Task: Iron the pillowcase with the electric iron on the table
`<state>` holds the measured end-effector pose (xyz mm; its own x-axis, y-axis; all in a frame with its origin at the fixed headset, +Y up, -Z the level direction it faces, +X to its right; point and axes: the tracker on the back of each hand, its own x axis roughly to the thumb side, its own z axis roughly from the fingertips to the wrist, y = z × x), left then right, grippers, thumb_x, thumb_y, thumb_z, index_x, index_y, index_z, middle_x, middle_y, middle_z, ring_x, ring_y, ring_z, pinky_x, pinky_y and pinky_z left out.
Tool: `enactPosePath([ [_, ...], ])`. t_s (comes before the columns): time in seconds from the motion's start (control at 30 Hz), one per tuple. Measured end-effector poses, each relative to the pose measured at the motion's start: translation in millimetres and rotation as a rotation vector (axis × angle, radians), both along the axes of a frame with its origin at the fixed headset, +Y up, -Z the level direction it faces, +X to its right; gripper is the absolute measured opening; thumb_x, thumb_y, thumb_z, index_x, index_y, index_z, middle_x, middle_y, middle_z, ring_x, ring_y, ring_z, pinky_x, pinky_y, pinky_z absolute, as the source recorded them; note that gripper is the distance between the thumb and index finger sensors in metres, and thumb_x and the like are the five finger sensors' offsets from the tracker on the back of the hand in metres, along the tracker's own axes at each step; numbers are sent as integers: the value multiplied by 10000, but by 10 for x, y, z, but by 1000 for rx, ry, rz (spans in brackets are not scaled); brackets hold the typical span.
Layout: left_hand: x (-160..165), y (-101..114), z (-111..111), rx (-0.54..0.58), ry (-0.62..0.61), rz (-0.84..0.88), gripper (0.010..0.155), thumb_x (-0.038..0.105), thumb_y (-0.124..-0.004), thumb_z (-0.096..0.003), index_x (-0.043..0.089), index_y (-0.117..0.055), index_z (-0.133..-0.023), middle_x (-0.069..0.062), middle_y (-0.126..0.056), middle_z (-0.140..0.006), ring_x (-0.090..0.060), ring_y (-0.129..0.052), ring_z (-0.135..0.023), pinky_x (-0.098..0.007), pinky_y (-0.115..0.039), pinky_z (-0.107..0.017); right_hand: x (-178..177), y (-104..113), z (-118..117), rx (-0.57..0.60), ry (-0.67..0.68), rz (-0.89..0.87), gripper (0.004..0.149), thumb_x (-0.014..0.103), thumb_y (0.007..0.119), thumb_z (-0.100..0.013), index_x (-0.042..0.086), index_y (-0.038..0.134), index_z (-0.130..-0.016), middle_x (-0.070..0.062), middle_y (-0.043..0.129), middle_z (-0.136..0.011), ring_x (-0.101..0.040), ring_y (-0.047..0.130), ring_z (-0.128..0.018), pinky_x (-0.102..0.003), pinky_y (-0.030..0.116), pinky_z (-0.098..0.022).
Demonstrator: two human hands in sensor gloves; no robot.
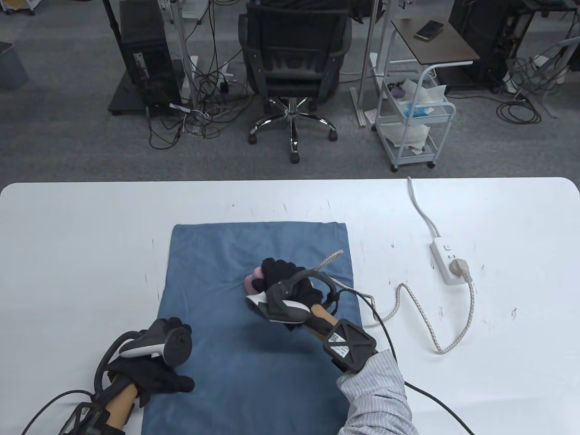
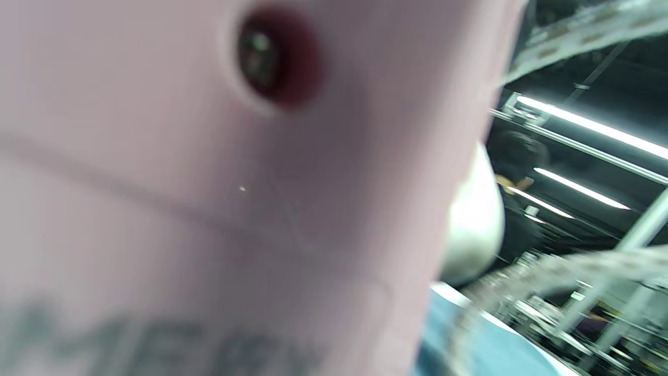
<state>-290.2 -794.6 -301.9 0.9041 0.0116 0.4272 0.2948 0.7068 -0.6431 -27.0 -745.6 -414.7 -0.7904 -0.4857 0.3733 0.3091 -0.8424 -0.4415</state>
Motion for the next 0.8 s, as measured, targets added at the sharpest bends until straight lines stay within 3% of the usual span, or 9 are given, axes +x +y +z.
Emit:
enactPosePath([
  [0.1, 9, 5, -6, -4, 3, -8, 1180, 711, -571, -407, 30, 123, -1075, -318, 166, -1087, -598, 27, -1004, -721, -210, -738, 143, 69, -150, -30, 4, 52, 666, 492, 316, -531, 83, 581, -983, 33, 840, -654, -87, 904, -375, -306, 860, -346],
  [0.17, 12, 7, -7, 0, 4, -10, 1180, 711, -573, -405, 31, 119, -1077, -318, 160, -1091, -599, 22, -1007, -719, -214, -740, 138, 242, -177, -37, 41, 121, 668, 508, 354, -518, 91, 595, -981, 29, 847, -658, -107, 904, -381, -321, 852, -363],
  [0.3, -2, 1, -9, 8, 0, 12, 1179, 710, -576, -410, 26, 109, -1082, -321, 151, -1093, -602, 18, -1004, -716, -208, -737, -63, 772, 34, 94, 218, 225, 665, 527, 392, -500, 113, 603, -975, 34, 852, -658, -116, 906, -388, -326, 849, -379],
  [0.43, -85, 24, -11, 25, 6, 124, 1173, 720, -552, -415, 18, 111, -1080, -335, 159, -1076, -610, 23, -982, -706, -195, -724, -359, 1029, 397, 175, 412, 228, 664, 526, 399, -497, 111, 606, -973, 27, 853, -657, -126, 906, -388, -335, 847, -380],
  [0.57, -249, 152, -7, 83, 84, 207, 1169, 710, -578, -411, 44, 103, -1089, -320, 167, -1080, -606, 38, -973, -700, -156, -715, -576, 867, 775, 171, 604, 170, 665, 529, 386, -500, 111, 617, -964, 42, 861, -643, -103, 914, -372, -315, 861, -361],
  [0.8, -350, 52, -16, -6, 92, 96, 1191, 722, -617, -382, 92, 99, -1095, -313, 162, -1087, -614, 47, -961, -698, -152, -707, -816, 338, 1221, -110, 807, -53, 666, 524, 387, -507, 95, 633, -953, 39, 869, -633, -99, 919, -356, -309, 866, -342],
])
